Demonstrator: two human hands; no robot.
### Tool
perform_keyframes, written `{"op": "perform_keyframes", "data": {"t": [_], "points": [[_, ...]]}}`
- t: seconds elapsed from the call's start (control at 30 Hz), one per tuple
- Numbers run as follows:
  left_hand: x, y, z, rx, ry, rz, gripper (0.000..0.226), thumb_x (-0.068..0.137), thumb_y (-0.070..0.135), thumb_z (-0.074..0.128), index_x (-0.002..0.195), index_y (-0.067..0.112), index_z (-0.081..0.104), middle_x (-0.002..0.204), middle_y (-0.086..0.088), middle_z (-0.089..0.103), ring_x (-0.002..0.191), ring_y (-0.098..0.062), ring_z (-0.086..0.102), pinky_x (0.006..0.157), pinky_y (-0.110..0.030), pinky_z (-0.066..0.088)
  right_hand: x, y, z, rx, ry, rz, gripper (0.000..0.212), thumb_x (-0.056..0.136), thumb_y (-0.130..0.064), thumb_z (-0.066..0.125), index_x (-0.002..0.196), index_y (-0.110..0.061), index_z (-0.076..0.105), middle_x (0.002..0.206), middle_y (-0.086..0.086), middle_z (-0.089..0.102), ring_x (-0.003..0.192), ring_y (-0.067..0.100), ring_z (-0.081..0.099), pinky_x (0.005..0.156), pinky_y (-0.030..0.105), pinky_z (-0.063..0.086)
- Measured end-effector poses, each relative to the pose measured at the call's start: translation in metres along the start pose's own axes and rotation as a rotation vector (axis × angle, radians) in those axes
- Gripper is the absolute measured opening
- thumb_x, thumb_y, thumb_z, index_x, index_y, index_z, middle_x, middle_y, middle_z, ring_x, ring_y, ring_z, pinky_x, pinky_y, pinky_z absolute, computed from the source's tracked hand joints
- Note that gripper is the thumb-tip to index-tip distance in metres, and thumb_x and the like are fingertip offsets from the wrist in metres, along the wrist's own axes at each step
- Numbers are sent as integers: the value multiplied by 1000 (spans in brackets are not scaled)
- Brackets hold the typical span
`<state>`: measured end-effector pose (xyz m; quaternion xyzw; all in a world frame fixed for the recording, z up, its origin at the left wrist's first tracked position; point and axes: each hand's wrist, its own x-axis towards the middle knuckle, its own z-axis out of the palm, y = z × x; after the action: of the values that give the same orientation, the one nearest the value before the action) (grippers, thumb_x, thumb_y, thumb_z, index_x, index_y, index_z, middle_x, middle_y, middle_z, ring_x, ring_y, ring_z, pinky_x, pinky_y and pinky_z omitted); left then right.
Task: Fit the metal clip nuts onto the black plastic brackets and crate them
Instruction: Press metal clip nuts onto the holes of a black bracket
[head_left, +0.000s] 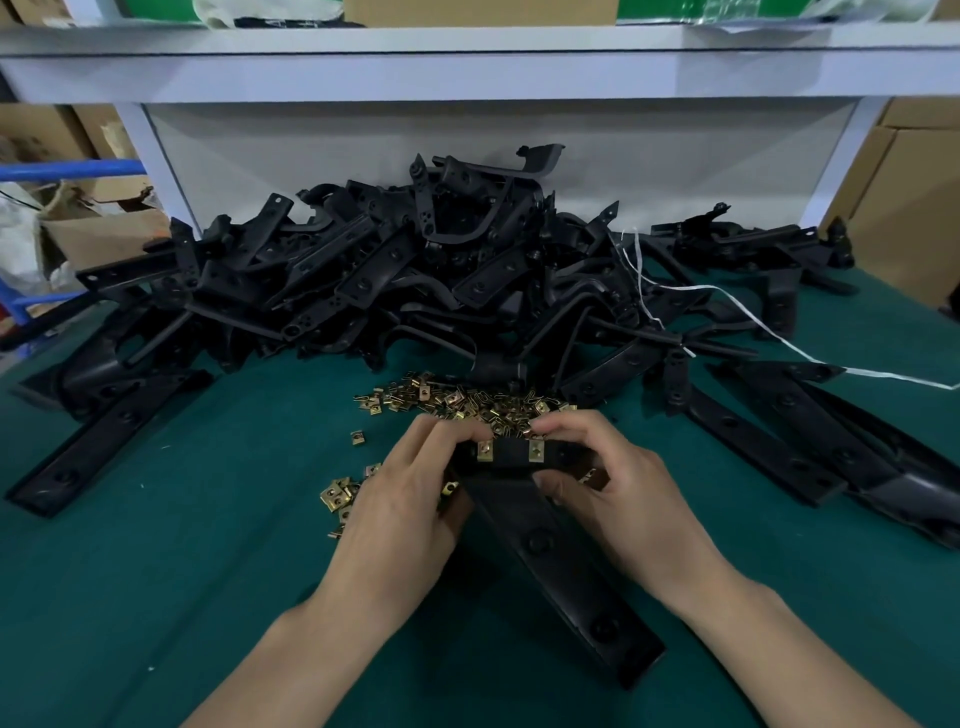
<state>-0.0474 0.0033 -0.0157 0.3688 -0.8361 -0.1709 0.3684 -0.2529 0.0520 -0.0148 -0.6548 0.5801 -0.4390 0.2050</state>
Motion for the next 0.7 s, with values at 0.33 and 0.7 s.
{"op": "perform_keyframes", "data": {"t": [0.33,0.7], "points": [[-1,3,1,66,73,24,64,79,-13,68,116,36,49,112,19,51,94,-16,63,68,-52,55,2,1,4,7,28,-18,25,80,-61,58,105,-58,57,108,-36,64,95,-7,63,72,5,43],[-3,3,2,57,70,2,55,80,-4,65,113,36,48,106,16,58,80,-8,57,62,-47,54,3,3,4,-7,21,4,30,76,-60,56,105,-53,59,108,-35,64,89,-3,64,70,9,45]]}}
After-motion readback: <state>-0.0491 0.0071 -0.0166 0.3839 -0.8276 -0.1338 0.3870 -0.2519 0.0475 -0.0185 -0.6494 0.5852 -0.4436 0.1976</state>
